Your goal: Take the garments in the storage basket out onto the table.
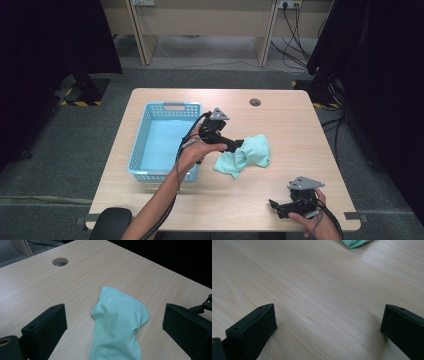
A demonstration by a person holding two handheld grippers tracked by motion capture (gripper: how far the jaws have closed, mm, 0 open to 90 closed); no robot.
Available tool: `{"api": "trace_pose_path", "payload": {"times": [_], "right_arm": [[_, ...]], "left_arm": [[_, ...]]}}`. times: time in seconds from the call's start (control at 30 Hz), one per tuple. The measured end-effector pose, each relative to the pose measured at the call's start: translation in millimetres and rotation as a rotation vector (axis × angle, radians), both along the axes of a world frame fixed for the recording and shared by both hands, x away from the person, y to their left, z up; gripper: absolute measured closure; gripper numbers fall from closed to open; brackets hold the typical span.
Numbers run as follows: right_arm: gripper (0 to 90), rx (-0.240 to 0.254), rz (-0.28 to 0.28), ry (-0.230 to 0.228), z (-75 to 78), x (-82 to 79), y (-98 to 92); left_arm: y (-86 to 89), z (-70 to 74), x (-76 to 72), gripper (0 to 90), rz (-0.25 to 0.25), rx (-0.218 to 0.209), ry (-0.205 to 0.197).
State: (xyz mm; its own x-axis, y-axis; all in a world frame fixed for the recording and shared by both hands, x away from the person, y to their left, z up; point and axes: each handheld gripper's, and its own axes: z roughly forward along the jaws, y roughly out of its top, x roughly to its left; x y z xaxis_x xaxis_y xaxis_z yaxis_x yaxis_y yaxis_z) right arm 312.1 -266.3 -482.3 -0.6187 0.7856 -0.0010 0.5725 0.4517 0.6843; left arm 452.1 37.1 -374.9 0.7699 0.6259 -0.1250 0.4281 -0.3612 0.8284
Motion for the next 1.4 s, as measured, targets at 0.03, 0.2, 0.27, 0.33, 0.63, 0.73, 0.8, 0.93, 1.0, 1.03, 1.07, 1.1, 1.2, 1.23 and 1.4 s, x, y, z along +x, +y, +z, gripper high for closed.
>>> {"api": "trace_pose_path", "payload": {"times": [0.03, 0.2, 0.27, 0.33, 0.63, 0.73, 0.8, 0.93, 1.0, 1.03, 1.07, 1.1, 1.2, 1.23, 1.4], "right_arm": [[0.3, 0.000, 0.000, 0.000, 0.0, 0.0, 0.0], [0.3, 0.000, 0.000, 0.000, 0.0, 0.0, 0.0], [0.3, 0.000, 0.000, 0.000, 0.0, 0.0, 0.0], [0.3, 0.000, 0.000, 0.000, 0.0, 0.0, 0.0], [0.3, 0.001, 0.000, 0.000, 0.0, -0.1, 0.1], [0.3, 0.000, -0.001, 0.000, 0.0, -0.2, 0.1], [0.3, 0.000, -0.002, 0.000, 0.0, -0.2, 0.1], [0.3, 0.000, -0.001, 0.000, 0.0, -0.2, 0.1], [0.3, 0.000, -0.001, 0.000, 0.0, -0.2, 0.1], [0.3, 0.000, -0.001, 0.000, 0.0, -0.2, 0.1], [0.3, 0.000, -0.001, 0.000, 0.0, -0.2, 0.1], [0.3, 0.000, -0.001, 0.000, 0.0, -0.2, 0.1], [0.3, 0.000, -0.001, 0.000, 0.0, -0.2, 0.1], [0.3, 0.000, -0.001, 0.000, 0.0, -0.2, 0.1], [0.3, 0.000, -0.002, 0.000, 0.0, -0.2, 0.1]], "left_arm": [[1.8, 0.7, -0.2, 4.8, 0.004, -0.004, -0.001], [13.8, 4.4, -3.7, 4.8, 0.021, -0.018, -0.011], [19.1, 6.0, -4.9, 4.8, 0.029, -0.022, -0.015], [24.1, 7.4, -5.6, 4.8, 0.036, -0.028, -0.019], [35.7, 7.1, -8.7, 4.7, 0.053, -0.040, -0.024], [39.8, 6.6, -8.5, 4.7, 0.062, -0.042, -0.022], [42.8, 6.7, -9.4, 4.7, 0.066, -0.041, -0.024], [48.9, 7.5, -12.4, 4.7, 0.074, -0.042, -0.030], [52.3, 7.4, -14.6, 4.7, 0.076, -0.044, -0.037], [54.3, 7.3, -15.8, 4.7, 0.076, -0.045, -0.037], [56.6, 7.0, -16.9, 4.7, 0.076, -0.043, -0.038], [58.9, 6.6, -17.7, 4.7, 0.079, -0.041, -0.041], [66.9, 5.3, -19.9, 4.6, 0.087, -0.043, -0.049], [80.7, 3.4, -21.9, 4.5, 0.109, -0.053, -0.048], [80.7, 3.4, -21.9, 4.4, 0.109, -0.053, -0.048]]}}
